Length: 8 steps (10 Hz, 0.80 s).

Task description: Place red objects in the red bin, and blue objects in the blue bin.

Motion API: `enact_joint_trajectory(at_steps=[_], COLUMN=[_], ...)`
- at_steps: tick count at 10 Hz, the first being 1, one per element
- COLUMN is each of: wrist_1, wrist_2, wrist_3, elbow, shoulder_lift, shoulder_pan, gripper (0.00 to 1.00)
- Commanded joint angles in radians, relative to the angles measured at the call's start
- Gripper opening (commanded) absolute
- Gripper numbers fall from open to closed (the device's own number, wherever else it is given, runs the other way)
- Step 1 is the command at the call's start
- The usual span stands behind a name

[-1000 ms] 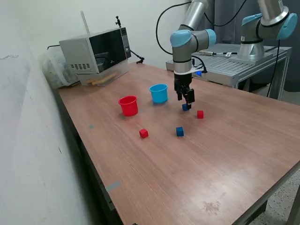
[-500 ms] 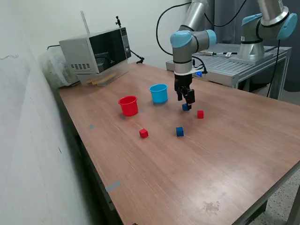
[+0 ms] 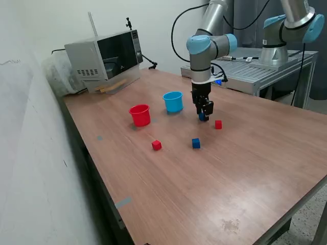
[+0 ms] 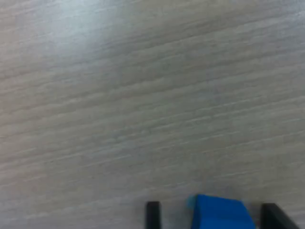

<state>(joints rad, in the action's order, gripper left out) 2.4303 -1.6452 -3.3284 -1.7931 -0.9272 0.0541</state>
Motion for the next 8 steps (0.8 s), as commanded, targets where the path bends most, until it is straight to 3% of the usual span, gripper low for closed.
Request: enact_joint_trajectory(at_steps=[1, 3, 7, 8], wrist_1=[0.003, -0.002, -0.016, -0.016], wrist_2=[-0.011, -0.063, -0.091, -0.129], wrist_3=[0.007, 0.007, 0.082, 0.111], elbow=[0.001, 0.029, 0.052, 0.057], shoulder_lift=[-0.002, -0.018, -0.097, -0.143], shoulder_pan=[-0.002, -0.002, 0.012, 0.053], gripper=[0.0, 0.0, 0.0, 0.0])
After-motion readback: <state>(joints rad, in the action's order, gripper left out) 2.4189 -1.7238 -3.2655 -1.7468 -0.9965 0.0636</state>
